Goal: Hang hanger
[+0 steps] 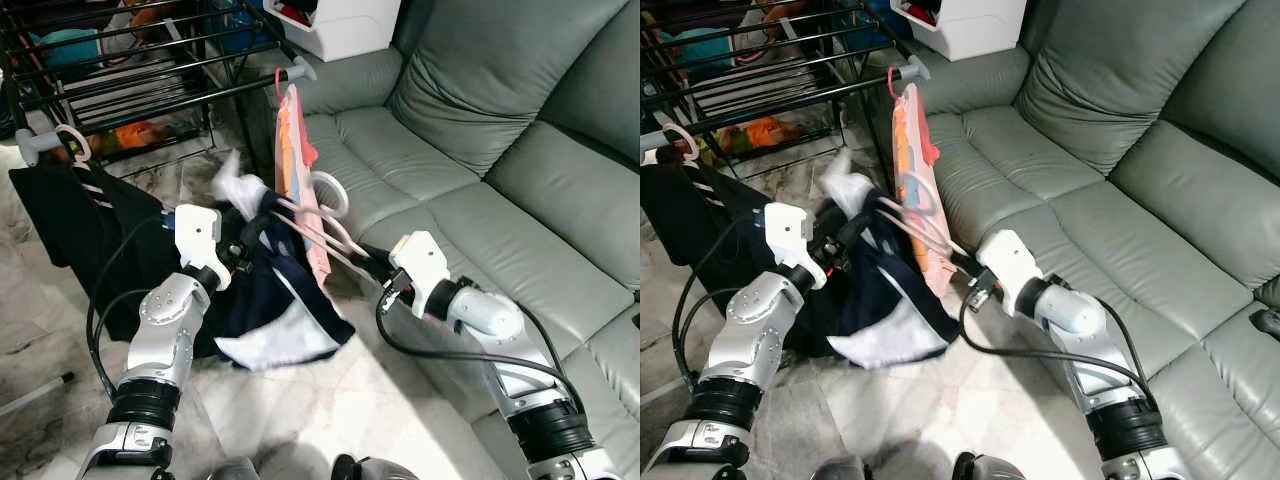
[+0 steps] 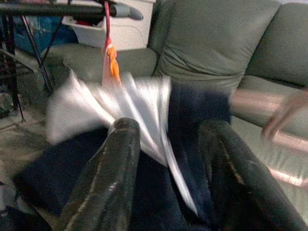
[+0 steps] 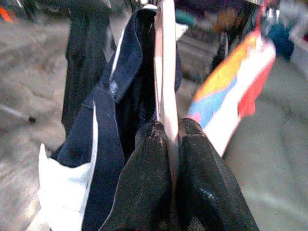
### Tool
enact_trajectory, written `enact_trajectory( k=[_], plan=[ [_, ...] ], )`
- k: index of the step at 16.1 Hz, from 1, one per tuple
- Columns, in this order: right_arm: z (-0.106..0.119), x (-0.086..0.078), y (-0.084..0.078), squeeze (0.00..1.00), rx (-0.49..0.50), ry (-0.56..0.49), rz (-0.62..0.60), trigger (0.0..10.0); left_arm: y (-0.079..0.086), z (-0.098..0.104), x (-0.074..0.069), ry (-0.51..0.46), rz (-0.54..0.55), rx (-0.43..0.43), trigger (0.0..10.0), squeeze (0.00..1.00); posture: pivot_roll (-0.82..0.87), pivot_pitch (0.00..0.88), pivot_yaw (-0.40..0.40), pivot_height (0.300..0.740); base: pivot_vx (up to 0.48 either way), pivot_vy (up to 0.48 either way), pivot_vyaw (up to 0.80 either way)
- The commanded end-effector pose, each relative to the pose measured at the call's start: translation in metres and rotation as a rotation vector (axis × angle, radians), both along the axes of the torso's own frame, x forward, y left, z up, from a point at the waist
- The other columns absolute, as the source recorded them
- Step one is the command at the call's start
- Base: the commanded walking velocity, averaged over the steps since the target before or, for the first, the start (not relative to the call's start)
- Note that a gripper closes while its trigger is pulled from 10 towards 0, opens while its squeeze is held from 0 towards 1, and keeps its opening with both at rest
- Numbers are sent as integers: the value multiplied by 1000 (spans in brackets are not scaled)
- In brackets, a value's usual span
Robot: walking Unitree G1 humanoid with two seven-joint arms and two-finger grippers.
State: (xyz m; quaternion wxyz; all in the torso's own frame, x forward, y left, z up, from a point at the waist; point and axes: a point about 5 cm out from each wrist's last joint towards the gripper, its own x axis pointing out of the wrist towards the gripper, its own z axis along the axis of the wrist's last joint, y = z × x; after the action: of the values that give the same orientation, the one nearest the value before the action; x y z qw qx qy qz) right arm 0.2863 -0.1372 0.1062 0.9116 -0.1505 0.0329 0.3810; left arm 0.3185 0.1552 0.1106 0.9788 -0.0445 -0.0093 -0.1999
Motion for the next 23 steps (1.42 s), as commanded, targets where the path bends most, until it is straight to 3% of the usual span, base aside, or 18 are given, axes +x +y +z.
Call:
enact_trajectory(
  k=[1,6,7,8,9,14,21,22,23],
  plan=[
    [5,3,-3,0,23,-21,-33,10000,2,3,-1,-17,-1,12,0,0,-55,16,-22,740,0,0,0],
    [10,8,4,0,90,-50,-64,10000,-10,1,-3,-13,-51,18,0,0,-49,15,-20,740,0,0,0],
    [16,9,5,0,118,-80,-55,10000,-13,-3,-5,10,-63,28,8549,0,-49,15,-18,740,0,0,0],
    [20,10,6,0,137,-90,-52,10000,-13,-4,-6,17,-58,40,10000,0,-49,15,-18,740,0,0,0],
    [26,11,8,0,157,-106,-37,10000,-15,-6,-7,36,-71,8,10000,1000,-48,16,-18,740,0,0,0],
    [34,6,22,0,168,-108,77,10000,-20,-3,-6,17,-86,-11,10000,1000,-48,17,-18,740,0,0,0],
    [36,-1,27,0,162,-96,142,10000,-18,-1,-3,1,-60,8,10000,1000,-56,16,-16,740,0,0,0],
    [37,-2,26,0,159,-95,149,10000,-15,-1,-1,-7,-36,27,10000,796,-59,16,-17,740,0,0,0],
    [38,-2,25,0,157,-94,152,10000,-12,-1,0,-14,-9,44,9490,0,-59,16,-17,740,0,0,0]
  ],
)
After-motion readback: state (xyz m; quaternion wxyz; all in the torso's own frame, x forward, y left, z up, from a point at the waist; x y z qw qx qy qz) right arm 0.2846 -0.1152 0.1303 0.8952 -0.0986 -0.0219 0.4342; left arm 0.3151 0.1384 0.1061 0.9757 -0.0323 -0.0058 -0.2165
